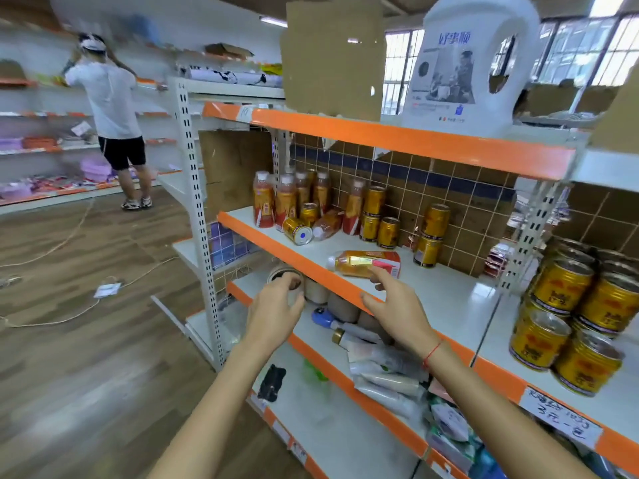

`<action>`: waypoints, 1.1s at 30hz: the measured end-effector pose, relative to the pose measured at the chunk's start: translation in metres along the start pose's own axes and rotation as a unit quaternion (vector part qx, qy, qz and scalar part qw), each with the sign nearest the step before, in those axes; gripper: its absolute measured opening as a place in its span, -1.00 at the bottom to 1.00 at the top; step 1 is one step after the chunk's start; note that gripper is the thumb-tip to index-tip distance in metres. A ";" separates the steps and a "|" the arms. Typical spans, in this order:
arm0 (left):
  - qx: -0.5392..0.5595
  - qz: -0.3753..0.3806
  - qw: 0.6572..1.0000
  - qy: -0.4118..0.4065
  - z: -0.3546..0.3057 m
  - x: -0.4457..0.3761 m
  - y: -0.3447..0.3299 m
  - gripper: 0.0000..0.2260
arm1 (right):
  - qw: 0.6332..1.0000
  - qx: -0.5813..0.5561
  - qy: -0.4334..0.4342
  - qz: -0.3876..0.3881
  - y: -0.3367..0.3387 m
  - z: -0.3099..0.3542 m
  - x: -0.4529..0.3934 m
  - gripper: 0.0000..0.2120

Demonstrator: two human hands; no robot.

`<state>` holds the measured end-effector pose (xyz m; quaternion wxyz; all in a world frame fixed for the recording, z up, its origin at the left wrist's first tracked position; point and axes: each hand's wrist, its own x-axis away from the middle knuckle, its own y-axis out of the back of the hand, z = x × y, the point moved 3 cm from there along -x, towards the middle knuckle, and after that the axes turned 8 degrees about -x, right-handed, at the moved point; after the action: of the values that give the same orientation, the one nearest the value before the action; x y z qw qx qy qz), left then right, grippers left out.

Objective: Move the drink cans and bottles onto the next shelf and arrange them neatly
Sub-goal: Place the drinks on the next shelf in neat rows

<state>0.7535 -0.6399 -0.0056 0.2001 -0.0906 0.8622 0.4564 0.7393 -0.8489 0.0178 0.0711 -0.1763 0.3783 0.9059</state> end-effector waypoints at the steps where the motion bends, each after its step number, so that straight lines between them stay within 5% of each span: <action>1: -0.002 -0.001 1.000 0.000 0.000 -0.009 0.000 -0.76 | 1.000 -0.003 0.008 -0.004 0.001 0.001 -0.011 -0.58; 17: 0.006 0.007 1.000 0.020 0.021 -0.104 -0.040 -0.73 | 1.000 0.013 -0.025 0.006 -0.020 -0.044 -0.112 -0.58; 33: 0.058 0.082 0.991 -0.093 0.073 -0.229 -0.058 -0.69 | 0.988 0.049 -0.130 -0.073 -0.067 -0.033 -0.175 -0.61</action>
<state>0.9992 -0.6190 0.0117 0.2463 0.0353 0.8692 0.4273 0.9285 -0.8245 0.0172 0.1941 -0.0804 0.3959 0.8939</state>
